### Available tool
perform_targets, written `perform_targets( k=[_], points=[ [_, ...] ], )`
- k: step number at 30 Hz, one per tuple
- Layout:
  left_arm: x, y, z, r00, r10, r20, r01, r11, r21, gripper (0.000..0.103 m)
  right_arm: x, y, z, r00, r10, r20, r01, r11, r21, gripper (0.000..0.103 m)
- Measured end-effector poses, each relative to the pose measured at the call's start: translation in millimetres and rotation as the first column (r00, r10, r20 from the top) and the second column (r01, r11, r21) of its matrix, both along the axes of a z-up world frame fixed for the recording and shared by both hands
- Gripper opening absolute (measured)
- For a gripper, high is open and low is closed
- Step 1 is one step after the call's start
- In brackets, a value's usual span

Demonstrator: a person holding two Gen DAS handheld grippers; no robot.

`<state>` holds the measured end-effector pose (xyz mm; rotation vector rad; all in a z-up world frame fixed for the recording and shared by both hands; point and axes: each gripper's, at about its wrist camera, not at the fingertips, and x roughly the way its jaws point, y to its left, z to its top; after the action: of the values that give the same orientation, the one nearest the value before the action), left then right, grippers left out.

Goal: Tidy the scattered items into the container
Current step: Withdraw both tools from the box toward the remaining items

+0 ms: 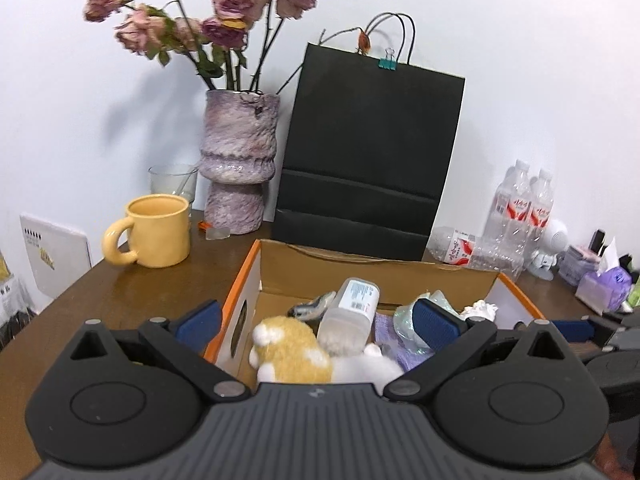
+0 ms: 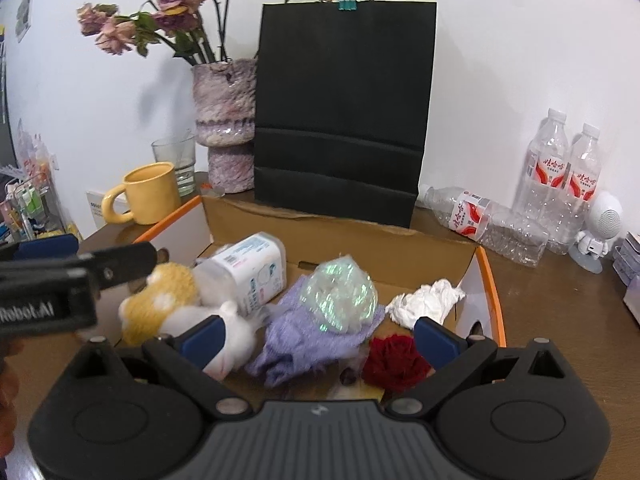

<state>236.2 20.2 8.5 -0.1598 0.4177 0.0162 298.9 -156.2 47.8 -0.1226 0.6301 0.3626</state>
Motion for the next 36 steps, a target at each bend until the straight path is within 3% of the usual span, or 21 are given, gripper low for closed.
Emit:
perform_targets(
  k=[10,20,36],
  points=[
    [-57.1,4.7,-4.1,0.999,0.041,-0.001,-0.041,0.999,-0.014,0.103,-59.9,-1.3,-3.5,0.998,0.045,0.041,-0.044,0.999,-0.029,0.101],
    [-102.7,8.0,-18.9,0.991,0.118,-0.070,-0.117,0.993,0.011,0.103,-96.6,-13.8,-10.4,0.997,0.079,0.013,-0.079,0.997,-0.004,0.101],
    [-131.0,-20.8,-56.7,0.971,0.159,-0.178,-0.146,0.986,0.086,0.103,-118.7,-21.0,-63.8,0.996,0.059,-0.072,-0.062,0.997,-0.043,0.101]
  ],
)
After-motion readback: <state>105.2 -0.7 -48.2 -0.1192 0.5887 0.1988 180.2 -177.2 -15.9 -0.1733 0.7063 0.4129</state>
